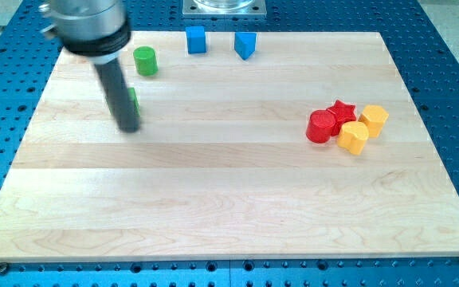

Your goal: Keep arm on bottom right to yellow heart

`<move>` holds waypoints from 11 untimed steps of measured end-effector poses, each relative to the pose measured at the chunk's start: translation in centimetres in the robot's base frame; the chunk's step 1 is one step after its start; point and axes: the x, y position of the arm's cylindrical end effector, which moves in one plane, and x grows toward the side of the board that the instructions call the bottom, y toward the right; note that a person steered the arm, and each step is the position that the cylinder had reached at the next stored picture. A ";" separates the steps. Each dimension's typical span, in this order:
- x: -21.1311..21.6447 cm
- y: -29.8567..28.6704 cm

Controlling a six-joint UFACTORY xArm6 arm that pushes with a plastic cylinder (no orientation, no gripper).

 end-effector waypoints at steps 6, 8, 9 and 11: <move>2.5 1.2; 2.9 1.2; 3.0 1.5; 9.1 11.8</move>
